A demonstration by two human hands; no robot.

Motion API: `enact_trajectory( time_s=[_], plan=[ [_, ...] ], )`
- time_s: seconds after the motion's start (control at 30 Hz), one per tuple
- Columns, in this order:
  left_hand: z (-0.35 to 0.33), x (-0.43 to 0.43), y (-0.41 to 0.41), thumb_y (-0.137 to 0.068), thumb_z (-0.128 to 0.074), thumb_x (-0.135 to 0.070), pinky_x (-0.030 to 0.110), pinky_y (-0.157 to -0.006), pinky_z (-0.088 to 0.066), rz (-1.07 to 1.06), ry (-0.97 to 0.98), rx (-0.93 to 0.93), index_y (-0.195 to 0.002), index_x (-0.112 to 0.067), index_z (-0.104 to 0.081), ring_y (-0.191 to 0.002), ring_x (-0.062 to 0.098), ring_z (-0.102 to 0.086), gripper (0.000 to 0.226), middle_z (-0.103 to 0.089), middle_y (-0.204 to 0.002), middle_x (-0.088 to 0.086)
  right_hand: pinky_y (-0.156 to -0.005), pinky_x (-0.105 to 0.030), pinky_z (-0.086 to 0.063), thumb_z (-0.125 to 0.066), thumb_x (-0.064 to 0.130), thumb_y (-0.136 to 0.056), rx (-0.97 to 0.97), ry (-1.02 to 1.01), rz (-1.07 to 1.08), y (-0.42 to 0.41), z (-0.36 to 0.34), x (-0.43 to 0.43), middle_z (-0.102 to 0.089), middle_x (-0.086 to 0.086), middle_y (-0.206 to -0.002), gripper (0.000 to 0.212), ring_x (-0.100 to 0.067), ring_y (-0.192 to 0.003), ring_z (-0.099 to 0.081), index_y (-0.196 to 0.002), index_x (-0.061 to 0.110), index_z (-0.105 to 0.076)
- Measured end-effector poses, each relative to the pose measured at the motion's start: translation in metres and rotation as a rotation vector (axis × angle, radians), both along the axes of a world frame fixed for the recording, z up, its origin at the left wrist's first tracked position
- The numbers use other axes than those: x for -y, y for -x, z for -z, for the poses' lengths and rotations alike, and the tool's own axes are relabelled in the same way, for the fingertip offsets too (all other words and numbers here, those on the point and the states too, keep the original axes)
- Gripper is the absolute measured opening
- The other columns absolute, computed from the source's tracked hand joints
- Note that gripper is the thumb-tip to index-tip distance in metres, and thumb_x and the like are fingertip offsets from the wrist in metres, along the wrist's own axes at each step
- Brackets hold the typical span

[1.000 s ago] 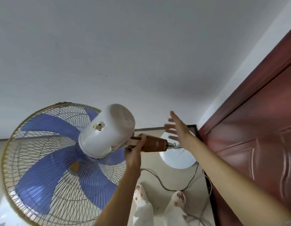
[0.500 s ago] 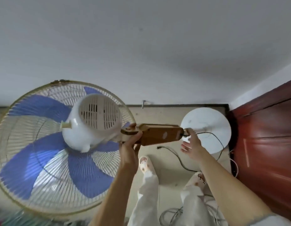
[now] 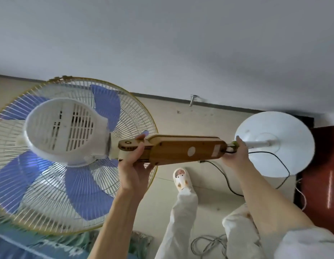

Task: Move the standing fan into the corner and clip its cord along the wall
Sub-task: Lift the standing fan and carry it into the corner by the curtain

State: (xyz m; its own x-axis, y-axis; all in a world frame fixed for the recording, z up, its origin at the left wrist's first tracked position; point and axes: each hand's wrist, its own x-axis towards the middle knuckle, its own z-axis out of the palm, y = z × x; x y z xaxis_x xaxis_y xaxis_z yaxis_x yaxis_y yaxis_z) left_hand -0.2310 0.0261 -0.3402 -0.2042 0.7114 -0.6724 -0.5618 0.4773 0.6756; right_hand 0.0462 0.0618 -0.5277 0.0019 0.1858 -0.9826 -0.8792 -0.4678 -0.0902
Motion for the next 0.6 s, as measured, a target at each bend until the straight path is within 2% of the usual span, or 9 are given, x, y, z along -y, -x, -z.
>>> enact_trajectory(
  time_s=[0.07,0.1,0.17,0.3,0.37,0.43,0.5,0.53,0.6],
  plan=[
    [0.008,-0.002,0.016,-0.08,-0.061,-0.022,0.052,-0.092,-0.04,-0.012,0.013,0.012,-0.103,-0.023,-0.071,-0.111,0.031,-0.057,0.025,-0.067,-0.116,0.009,-0.059,-0.032,-0.059,-0.052,0.029,-0.097,0.022,-0.004,0.016,0.018,0.001,-0.012,-0.06,-0.001,-0.065,0.022,-0.015,-0.062,-0.065,-0.082,0.014,-0.047],
    [0.008,-0.002,0.023,-0.08,-0.062,-0.024,0.052,-0.092,-0.041,-0.015,0.027,0.015,-0.103,-0.024,-0.071,-0.112,0.03,-0.057,0.025,-0.067,-0.116,0.009,-0.047,-0.025,-0.055,-0.048,0.024,-0.1,0.035,0.012,-0.004,0.025,-0.003,-0.015,-0.053,0.002,-0.052,0.028,-0.013,-0.044,-0.057,-0.074,0.016,-0.042],
    [0.004,0.0,0.034,-0.08,-0.062,-0.028,0.051,-0.09,-0.043,-0.024,0.043,0.021,-0.103,-0.025,-0.07,-0.11,0.029,-0.058,0.024,-0.067,-0.116,0.008,-0.036,-0.017,-0.045,-0.043,0.023,-0.103,0.055,0.027,-0.031,0.032,-0.015,-0.018,-0.041,0.005,-0.04,0.038,-0.01,-0.027,-0.042,-0.066,0.019,-0.034],
    [-0.038,0.01,0.065,-0.081,-0.063,-0.03,0.046,-0.088,-0.042,-0.079,0.023,0.025,-0.099,-0.024,-0.072,-0.106,0.029,-0.056,0.021,-0.066,-0.112,0.009,-0.035,-0.018,-0.045,-0.043,0.026,-0.103,0.123,0.024,-0.187,0.059,-0.064,-0.012,-0.037,0.005,-0.036,0.037,-0.01,-0.025,-0.04,-0.068,0.02,-0.033],
    [-0.061,0.014,0.077,-0.078,-0.067,-0.03,0.045,-0.089,-0.038,-0.134,-0.004,0.04,-0.094,-0.023,-0.074,-0.107,0.029,-0.055,0.018,-0.065,-0.11,0.008,-0.032,-0.015,-0.041,-0.039,0.024,-0.103,0.118,0.018,-0.273,0.075,-0.095,-0.004,-0.036,0.004,-0.033,0.037,-0.01,-0.023,-0.037,-0.068,0.02,-0.032],
    [-0.094,0.018,0.09,-0.065,-0.08,-0.028,0.044,-0.092,-0.041,-0.205,-0.069,0.067,-0.089,-0.021,-0.075,-0.107,0.029,-0.058,0.025,-0.068,-0.106,0.007,-0.032,-0.012,-0.036,-0.035,0.024,-0.105,0.12,0.01,-0.328,0.094,-0.137,0.002,-0.036,0.003,-0.03,0.038,-0.012,-0.021,-0.035,-0.067,0.02,-0.03],
    [-0.128,0.029,0.101,-0.057,-0.084,-0.033,0.049,-0.102,-0.041,-0.289,-0.153,0.052,-0.086,-0.018,-0.075,-0.108,0.031,-0.061,0.034,-0.072,-0.104,0.007,-0.037,-0.017,-0.035,-0.035,0.022,-0.104,0.123,-0.022,-0.373,0.109,-0.168,0.015,-0.039,0.001,-0.029,0.037,-0.013,-0.019,-0.038,-0.068,0.02,-0.032],
    [-0.144,0.037,0.106,-0.062,-0.081,-0.033,0.051,-0.105,-0.04,-0.34,-0.194,0.023,-0.086,-0.017,-0.075,-0.109,0.033,-0.061,0.03,-0.073,-0.104,0.006,-0.042,-0.021,-0.036,-0.039,0.02,-0.102,0.161,-0.025,-0.497,0.116,-0.183,0.023,-0.044,-0.002,-0.031,0.032,-0.011,-0.021,-0.042,-0.07,0.021,-0.034],
    [-0.169,0.048,0.112,-0.077,-0.071,-0.029,0.052,-0.103,-0.042,-0.437,-0.235,-0.026,-0.087,-0.015,-0.074,-0.106,0.033,-0.063,0.017,-0.074,-0.102,0.005,-0.045,-0.023,-0.04,-0.04,0.013,-0.094,0.14,-0.02,-0.523,0.127,-0.195,0.04,-0.047,-0.004,-0.046,0.024,-0.014,-0.038,-0.049,-0.073,0.024,-0.033]
  ],
)
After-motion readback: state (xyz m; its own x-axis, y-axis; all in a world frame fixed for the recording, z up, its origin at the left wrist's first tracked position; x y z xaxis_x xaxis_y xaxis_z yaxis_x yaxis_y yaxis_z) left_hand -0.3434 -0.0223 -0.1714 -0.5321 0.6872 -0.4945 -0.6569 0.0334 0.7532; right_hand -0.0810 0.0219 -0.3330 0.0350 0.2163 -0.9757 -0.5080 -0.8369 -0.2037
